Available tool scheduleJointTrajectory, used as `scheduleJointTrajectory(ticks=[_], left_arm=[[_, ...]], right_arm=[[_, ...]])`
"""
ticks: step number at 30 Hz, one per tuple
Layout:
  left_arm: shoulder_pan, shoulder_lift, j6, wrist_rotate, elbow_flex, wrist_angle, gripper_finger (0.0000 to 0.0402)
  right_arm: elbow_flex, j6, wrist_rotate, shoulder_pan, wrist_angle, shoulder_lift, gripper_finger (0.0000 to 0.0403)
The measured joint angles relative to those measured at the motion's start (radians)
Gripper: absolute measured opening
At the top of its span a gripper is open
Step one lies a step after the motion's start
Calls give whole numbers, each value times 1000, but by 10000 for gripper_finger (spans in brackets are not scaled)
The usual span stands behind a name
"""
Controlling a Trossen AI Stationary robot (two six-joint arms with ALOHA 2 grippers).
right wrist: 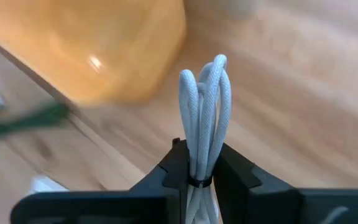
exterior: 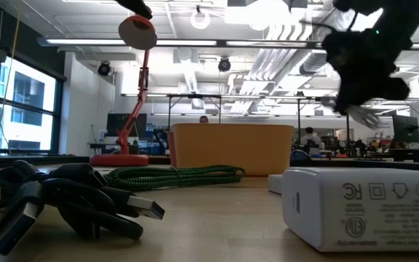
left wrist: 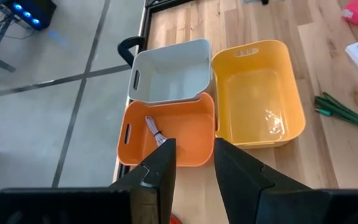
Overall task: Pick and place items into bin
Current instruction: Put the white charger cable into the orange bin
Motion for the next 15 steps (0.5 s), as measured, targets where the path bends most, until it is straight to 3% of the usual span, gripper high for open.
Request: scheduleJointTrajectory(ticks=[8, 15], left_arm=[[0, 0, -15, -17, 0, 1, 95], [0, 0, -42, -38, -5, 33, 95]], right_arm=[[1, -189, -17, -167, 242, -92, 47], [1, -316, -159, -323, 522, -39, 45]])
